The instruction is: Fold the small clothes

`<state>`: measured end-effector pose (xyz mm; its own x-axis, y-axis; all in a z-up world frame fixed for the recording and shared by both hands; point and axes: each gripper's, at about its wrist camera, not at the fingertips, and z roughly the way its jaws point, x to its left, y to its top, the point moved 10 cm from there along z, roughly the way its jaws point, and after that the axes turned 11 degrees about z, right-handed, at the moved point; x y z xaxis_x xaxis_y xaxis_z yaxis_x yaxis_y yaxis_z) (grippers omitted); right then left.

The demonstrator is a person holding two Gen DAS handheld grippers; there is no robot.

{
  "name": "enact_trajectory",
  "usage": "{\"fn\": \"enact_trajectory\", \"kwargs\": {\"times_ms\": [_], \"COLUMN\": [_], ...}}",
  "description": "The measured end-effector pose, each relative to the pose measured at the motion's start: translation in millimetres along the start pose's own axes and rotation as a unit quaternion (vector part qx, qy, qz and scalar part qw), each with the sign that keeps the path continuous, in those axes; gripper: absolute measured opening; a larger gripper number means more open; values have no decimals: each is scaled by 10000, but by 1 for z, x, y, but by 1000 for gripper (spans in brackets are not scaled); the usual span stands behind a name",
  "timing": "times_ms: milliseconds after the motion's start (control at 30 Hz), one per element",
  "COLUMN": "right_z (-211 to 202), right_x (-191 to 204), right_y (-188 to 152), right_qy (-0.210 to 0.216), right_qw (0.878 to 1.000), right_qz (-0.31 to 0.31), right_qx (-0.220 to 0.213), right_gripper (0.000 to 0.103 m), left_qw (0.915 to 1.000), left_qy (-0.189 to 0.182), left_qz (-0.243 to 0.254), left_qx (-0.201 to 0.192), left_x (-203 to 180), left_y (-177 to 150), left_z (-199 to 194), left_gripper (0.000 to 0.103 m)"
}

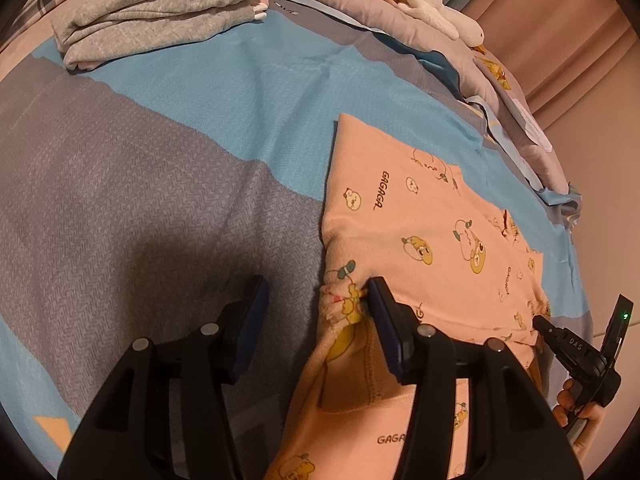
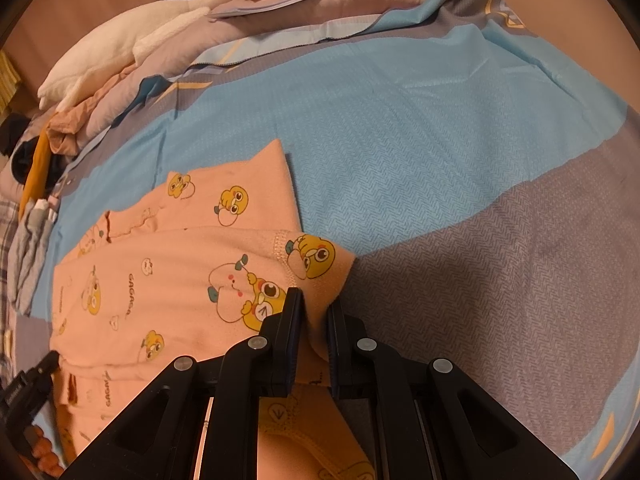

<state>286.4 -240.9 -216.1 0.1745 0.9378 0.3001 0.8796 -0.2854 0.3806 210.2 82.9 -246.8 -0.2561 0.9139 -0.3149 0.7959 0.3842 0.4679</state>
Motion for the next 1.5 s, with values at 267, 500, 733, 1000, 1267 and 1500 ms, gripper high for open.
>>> {"fn": "enact_trajectory", "kwargs": {"times_ms": [267,500,733,1000,1267,1500], "right_z": [-6,-31,-94,-144,-150,-143], "right_x": [0,1,6,-3,-30,-65], "right_y": [-2,-7,-6,-40,-96,-137], "right_qy": [-230,-294,22,662,761,644], "right_qw": [9993,9974,9914,9844,9850,9917], "right_qz": [-265,-530,-759,-1043,-1255,-1016], "right_qx": [-134,-390,-1067,-1254,-913,-458], "right_gripper": [42,54,76,83,83,83], "left_qw": [9998,9994,9965,9943,9947,9953], "left_qy": [-1,-186,-471,-649,-719,-779], "left_qz": [16,228,634,793,723,471], "left_qx": [215,188,-277,-306,155,334], "left_x": [-4,-24,-47,-49,-29,-14], "left_y": [-18,-38,-48,-85,-141,-170], "left_z": [-15,-44,-95,-123,-119,-125], "left_gripper": [62,72,93,97,95,82]}}
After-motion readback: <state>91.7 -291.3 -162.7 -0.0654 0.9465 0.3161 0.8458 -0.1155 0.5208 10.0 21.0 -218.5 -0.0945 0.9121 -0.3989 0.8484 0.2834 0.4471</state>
